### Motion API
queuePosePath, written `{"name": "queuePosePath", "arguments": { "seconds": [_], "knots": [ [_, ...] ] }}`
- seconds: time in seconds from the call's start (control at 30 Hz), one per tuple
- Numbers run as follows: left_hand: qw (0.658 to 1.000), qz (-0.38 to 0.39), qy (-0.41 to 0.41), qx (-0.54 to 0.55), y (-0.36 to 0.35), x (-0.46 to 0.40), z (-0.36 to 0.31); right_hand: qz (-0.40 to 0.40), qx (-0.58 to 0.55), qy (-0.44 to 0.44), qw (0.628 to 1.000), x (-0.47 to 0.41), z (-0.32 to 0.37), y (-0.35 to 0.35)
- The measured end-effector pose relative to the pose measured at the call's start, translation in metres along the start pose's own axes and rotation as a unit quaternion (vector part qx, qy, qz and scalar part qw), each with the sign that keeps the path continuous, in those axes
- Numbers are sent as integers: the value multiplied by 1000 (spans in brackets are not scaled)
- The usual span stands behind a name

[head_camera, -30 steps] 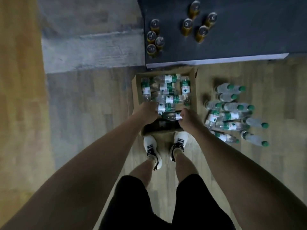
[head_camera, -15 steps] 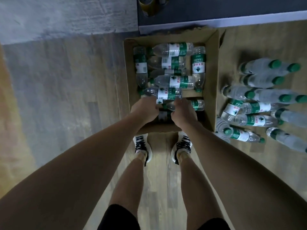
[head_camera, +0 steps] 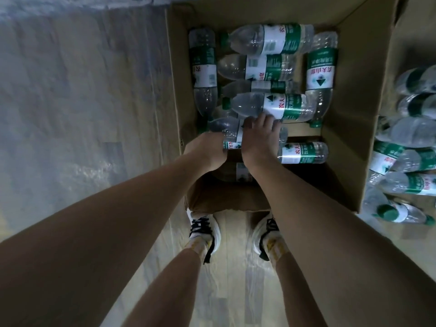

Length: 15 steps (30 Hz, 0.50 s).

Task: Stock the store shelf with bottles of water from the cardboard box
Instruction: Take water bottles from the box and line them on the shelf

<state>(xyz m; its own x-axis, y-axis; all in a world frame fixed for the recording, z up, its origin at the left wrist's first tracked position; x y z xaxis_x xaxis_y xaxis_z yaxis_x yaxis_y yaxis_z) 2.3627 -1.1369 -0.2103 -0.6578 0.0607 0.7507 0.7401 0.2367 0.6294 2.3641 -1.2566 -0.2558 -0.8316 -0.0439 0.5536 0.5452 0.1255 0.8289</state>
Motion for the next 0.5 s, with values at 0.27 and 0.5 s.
{"name": "queuePosePath", "arguments": {
  "seconds": [0.27,0.5],
  "knots": [
    [1000,7,3,-13,-14,4,17,138,-154,-91,974,3,2,-25],
    [1000,13,-3,-22,13,34,13,130,-353,-166,911,76,-26,-10]
  ]
}}
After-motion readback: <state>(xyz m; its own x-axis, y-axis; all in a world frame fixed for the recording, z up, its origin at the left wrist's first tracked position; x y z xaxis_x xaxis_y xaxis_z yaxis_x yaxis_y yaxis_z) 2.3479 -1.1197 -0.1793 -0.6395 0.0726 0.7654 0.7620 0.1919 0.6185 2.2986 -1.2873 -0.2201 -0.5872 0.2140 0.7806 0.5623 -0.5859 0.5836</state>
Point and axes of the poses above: each hand's wrist, its own x-axis away from the middle knuckle, its own y-axis out of the back of the hand, z = x × y, the point moved 5 cm from there along -x, towards the middle knuckle, and after that the axes turned 8 degrees about -z, right-handed, at the moved point
